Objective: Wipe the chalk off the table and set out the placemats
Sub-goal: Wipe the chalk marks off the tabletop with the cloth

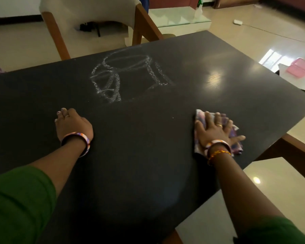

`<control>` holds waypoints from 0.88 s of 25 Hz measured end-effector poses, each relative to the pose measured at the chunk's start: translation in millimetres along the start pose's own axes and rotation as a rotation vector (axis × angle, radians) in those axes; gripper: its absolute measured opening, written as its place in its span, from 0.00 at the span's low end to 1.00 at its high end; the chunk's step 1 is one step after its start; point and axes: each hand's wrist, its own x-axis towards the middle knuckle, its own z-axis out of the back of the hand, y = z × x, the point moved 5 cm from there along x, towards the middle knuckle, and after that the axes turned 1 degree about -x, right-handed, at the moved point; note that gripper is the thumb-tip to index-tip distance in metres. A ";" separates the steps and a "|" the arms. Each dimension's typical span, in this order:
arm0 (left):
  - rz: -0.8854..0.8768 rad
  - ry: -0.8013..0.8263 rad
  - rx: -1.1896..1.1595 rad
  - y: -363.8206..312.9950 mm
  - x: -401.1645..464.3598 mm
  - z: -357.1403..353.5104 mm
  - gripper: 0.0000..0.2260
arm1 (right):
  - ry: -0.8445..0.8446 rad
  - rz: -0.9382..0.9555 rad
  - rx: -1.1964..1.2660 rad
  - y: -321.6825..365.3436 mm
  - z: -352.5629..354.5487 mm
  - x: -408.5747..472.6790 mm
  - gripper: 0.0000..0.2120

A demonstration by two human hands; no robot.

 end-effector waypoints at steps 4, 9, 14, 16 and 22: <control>0.003 0.006 0.011 -1.0 -1.1 0.1 0.19 | 0.013 -0.130 -0.005 -8.8 1.2 -7.3 0.30; -0.006 0.010 -0.003 -0.9 -1.0 1.8 0.20 | 0.062 0.432 -0.040 139.3 -43.6 -77.2 0.29; -0.028 0.007 -0.041 2.0 -0.9 0.7 0.19 | 0.073 0.578 -0.097 137.1 -44.1 -73.6 0.28; -0.031 -0.001 -0.058 3.0 -0.2 1.4 0.19 | 0.029 0.320 -0.055 79.7 -25.8 -33.1 0.28; -0.030 0.019 0.016 -1.1 -1.7 -0.4 0.19 | 0.052 -0.060 -0.026 12.6 -2.8 -8.1 0.29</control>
